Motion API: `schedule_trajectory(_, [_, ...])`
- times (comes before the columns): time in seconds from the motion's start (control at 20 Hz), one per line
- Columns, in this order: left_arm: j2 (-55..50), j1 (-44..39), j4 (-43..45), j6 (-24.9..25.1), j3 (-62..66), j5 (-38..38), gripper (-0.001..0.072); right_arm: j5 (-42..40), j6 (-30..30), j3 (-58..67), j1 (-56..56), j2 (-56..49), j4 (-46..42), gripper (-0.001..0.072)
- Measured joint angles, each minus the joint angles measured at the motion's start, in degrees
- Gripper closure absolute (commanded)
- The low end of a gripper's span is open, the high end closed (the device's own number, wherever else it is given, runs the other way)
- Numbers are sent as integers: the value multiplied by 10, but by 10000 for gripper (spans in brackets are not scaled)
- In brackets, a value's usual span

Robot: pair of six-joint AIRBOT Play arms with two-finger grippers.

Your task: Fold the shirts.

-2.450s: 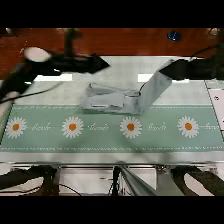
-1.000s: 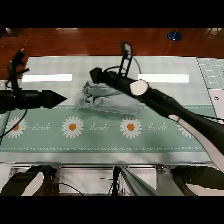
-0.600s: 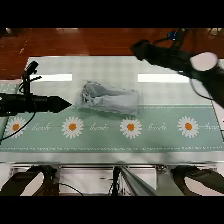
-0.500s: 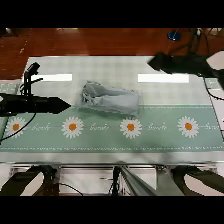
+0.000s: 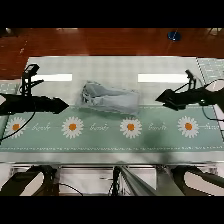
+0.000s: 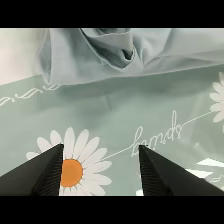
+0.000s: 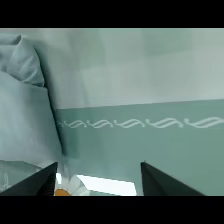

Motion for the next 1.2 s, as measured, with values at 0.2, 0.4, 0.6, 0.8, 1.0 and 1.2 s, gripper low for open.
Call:
schedule_trajectory(0.2, [0,0,7,-3,0,7,147,-63,-68,-26,71,-59,148,122])
schedule_trajectory(0.4, [0,0,10,-5,0,9,147,-119,-118,-33,134,-110,283,178])
schedule_trajectory(0.6, [0,0,10,-6,0,9,149,-136,-151,-29,171,-139,353,694])
schedule_trajectory(0.8, [0,0,10,-6,0,9,152,-81,-187,21,154,-118,373,695])
schedule_trajectory(1.0, [0,0,31,-5,0,9,151,-22,-120,97,68,-9,282,695])
schedule_trajectory(1.2, [0,0,90,-5,0,8,152,84,15,188,-97,114,77,695])
